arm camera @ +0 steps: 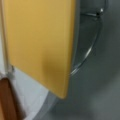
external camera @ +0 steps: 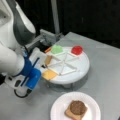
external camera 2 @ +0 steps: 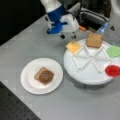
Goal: Ingredient selection for cheeseburger or sandwich
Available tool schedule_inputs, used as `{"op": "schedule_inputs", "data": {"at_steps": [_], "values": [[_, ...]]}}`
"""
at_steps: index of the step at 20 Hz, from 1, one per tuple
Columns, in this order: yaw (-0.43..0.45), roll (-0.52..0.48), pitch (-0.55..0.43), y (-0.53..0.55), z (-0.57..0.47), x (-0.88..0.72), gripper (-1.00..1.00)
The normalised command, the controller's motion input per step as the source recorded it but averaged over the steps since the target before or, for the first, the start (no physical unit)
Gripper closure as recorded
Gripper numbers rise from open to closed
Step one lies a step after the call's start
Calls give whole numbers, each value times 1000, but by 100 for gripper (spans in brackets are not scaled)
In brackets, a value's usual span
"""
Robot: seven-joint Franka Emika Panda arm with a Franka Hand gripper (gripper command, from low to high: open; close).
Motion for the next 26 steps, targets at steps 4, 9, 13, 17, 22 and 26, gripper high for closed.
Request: {"op": "schedule_inputs", "data": {"at_steps": [4,9,13,17,22,26], "values": [[-20,430,-39,-34,-198,95,-100],[-38,361,-20,-37,-94,117,-100],[-30,292,-32,-68,-39,132,-100],[-12,226,-25,-105,-48,121,-100],[1,199,-21,-99,-63,111,-100],[15,196,-19,-56,-83,117,-100]]}}
